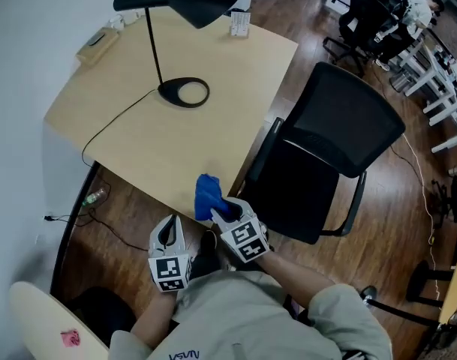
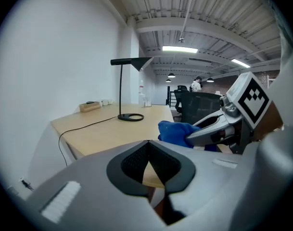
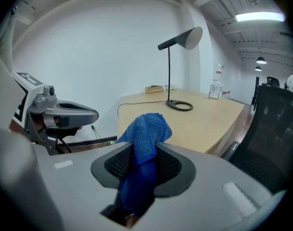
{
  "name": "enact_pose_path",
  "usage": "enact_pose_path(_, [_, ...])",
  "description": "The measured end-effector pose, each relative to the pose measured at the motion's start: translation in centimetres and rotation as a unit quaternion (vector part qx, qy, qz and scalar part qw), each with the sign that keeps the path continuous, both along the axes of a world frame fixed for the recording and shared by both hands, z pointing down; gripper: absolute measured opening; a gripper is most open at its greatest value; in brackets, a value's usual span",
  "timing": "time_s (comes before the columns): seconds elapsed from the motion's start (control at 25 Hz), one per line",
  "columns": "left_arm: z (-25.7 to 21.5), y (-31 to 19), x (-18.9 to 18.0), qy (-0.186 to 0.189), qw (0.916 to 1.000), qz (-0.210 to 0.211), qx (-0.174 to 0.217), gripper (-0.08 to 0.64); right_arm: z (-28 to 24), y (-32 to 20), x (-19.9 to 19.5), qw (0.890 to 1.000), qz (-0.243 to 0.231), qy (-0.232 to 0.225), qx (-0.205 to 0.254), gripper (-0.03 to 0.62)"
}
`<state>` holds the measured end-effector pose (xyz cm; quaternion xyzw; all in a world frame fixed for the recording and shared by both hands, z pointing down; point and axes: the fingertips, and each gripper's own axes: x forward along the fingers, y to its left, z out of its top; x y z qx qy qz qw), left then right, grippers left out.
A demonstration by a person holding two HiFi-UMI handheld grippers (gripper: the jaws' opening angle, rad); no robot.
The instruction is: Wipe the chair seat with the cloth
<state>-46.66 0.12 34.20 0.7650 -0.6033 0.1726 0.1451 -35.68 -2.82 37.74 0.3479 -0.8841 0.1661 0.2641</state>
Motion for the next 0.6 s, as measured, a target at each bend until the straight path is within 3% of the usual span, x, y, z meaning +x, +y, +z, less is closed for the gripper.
enact_pose_path(0.28, [2.3, -0.6, -4.9, -0.003, 0.9998, -0.011, -0.018, 0.005, 5.8, -4.4, -5.3, 0.999, 0.005, 0.031, -0.029, 0.112])
enact_pose_path(0.6, [2.6, -2.2, -4.1, 0.005, 0.9998, 0.006, -0.016, 0.005, 8.2, -6.0, -6.1, 0.998, 0.008, 0.049, -0.04, 0.117])
